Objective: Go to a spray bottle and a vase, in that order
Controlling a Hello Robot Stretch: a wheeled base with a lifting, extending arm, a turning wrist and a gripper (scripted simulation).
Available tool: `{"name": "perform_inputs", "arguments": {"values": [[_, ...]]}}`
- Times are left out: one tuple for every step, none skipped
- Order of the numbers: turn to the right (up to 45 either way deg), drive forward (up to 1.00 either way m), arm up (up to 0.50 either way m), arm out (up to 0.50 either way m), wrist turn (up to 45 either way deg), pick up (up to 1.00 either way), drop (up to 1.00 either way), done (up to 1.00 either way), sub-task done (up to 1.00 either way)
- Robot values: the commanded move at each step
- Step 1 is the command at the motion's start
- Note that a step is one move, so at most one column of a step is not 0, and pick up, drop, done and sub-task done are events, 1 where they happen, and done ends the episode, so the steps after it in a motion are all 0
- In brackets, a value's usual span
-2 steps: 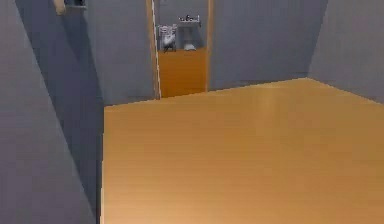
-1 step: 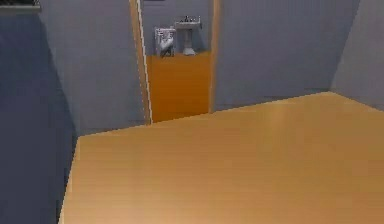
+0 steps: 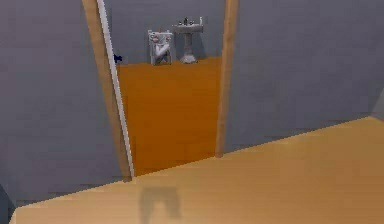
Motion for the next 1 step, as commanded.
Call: {"name": "perform_inputs", "arguments": {"values": [[-3.0, 0.0, 0.0, 0.0, 0.0, 0.0, 0.0, 0.0, 0.0]]}}
